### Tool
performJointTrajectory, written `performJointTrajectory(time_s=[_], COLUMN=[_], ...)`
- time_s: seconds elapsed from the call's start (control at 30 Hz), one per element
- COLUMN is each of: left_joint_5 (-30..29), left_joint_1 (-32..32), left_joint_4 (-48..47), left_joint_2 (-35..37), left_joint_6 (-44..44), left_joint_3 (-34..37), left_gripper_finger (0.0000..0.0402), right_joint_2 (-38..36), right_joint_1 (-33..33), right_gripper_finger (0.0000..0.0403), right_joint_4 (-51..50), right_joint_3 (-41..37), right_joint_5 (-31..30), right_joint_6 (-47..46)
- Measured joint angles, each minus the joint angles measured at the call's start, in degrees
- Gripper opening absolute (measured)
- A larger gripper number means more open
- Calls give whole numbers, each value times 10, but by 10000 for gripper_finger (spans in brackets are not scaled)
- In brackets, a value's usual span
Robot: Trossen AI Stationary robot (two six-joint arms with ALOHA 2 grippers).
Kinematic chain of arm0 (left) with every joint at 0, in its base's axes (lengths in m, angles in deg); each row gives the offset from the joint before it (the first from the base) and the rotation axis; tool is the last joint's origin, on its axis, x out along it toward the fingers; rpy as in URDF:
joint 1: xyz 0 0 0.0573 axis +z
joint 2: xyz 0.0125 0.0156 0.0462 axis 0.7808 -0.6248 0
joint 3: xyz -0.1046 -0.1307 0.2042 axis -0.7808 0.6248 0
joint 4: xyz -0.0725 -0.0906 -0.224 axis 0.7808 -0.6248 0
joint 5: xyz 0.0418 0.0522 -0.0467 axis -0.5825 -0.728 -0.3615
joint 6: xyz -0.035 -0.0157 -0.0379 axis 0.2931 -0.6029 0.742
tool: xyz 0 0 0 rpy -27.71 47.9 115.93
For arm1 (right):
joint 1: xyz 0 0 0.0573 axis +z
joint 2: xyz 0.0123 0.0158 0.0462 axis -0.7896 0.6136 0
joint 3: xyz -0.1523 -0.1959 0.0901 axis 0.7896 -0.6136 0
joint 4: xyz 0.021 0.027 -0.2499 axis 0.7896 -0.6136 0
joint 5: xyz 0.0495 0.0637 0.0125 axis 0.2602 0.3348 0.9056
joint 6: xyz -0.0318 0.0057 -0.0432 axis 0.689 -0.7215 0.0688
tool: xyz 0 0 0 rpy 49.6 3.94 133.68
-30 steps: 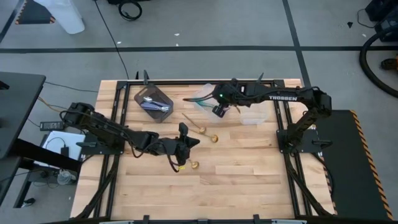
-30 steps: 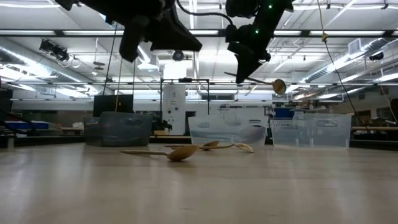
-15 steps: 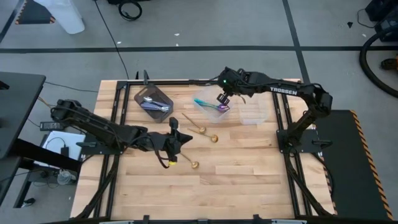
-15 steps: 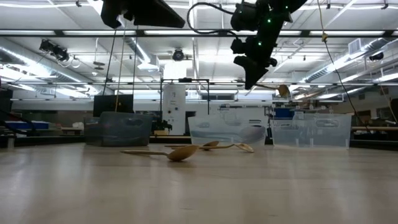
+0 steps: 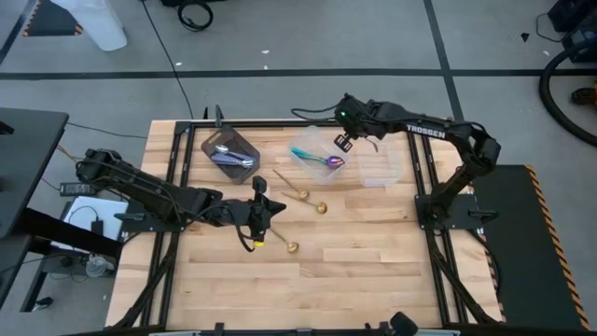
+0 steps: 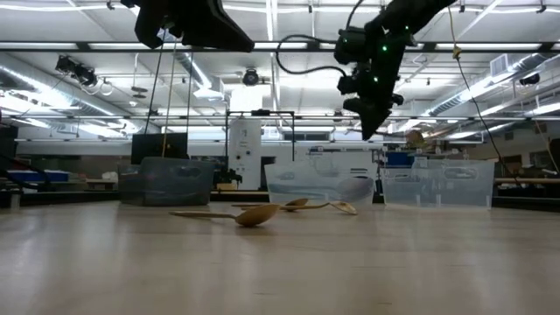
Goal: Sort silverware by color (type)
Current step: Put the gold spoon into the right transparent bin
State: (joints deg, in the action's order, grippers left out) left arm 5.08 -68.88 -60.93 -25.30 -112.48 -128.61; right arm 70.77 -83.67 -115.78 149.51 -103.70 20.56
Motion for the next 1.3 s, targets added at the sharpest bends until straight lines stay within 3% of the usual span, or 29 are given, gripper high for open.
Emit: performJointTrajectory(time_s=[0.53, 1.03, 1.3], left_joint_5=[0, 0, 0], left_joint_1=[0, 0, 0], left_joint_4=[-1, -43, -47], left_joint_2=[0, 0, 0], left_joint_6=[11, 29, 46], left_joint_3=[0, 0, 0], left_gripper_finger=[23, 23, 23], right_joint_2=[0, -1, -1], right_joint_1=[-32, -31, -23], right_gripper_finger=[35, 35, 35], right_joint_4=[16, -45, -71], right_joint_3=[-99, -107, -107], right_joint_5=[0, 2, 36], right_joint_6=[-1, -7, -28])
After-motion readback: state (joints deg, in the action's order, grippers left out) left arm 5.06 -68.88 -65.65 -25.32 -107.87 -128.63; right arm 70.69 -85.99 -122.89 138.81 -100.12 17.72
